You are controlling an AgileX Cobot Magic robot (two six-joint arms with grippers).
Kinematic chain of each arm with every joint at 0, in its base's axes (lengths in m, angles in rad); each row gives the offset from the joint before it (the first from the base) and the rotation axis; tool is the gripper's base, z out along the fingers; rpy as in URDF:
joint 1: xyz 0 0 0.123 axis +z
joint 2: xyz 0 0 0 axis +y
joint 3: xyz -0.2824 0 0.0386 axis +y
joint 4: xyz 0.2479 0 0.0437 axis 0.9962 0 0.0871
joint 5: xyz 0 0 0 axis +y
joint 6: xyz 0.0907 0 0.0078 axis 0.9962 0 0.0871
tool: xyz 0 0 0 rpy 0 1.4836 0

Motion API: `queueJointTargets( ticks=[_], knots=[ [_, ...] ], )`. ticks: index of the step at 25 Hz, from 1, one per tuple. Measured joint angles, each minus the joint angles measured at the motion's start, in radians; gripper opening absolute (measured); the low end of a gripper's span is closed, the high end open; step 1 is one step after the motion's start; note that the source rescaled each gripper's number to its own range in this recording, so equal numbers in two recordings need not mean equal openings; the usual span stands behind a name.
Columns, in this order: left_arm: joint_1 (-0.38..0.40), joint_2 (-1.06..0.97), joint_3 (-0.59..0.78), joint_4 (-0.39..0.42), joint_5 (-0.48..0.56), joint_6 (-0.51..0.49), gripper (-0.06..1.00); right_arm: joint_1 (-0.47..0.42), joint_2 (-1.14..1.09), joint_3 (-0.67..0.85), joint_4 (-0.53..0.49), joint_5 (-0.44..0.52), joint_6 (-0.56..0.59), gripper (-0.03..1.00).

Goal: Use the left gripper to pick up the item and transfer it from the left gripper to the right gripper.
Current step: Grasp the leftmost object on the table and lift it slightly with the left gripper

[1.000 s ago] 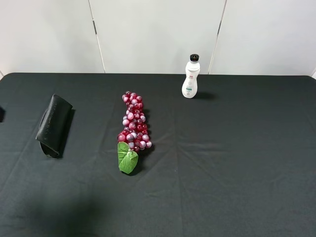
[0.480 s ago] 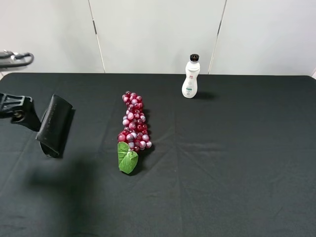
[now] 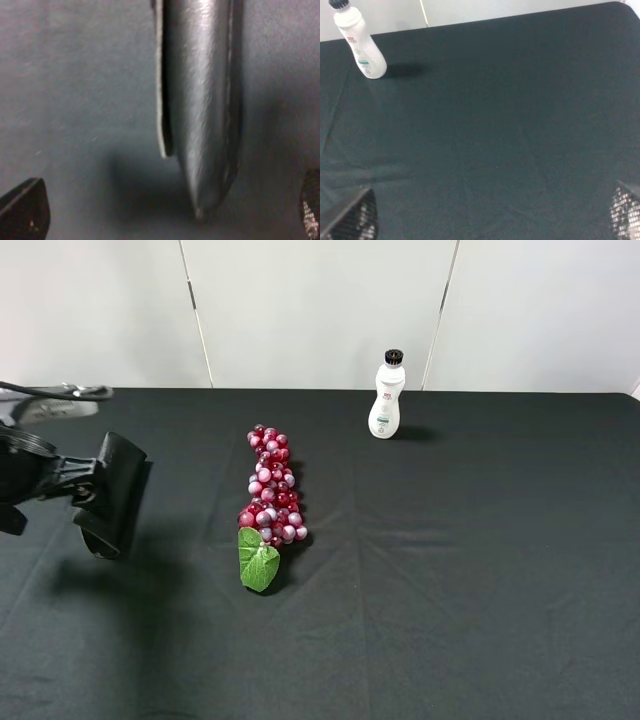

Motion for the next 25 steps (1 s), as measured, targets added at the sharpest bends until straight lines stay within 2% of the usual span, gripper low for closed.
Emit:
queueJointTargets(
  ticks=[13,21,25],
  knots=[
    [-0.056,0.181,-0.02,-0.004,-0.11,0.0,1.0,0.0,0.0,0.0,0.0,0.0,0.0,1.0],
    [-0.056,0.226,-0.059,-0.004,-0.139,0.001,1.0,0.0,0.0,0.0,0.0,0.0,0.0,1.0],
    [-0.056,0.226,-0.06,-0.003,-0.152,0.002,0.92,0.0,0.0,0.0,0.0,0.0,0.0,1.0]
  ],
)
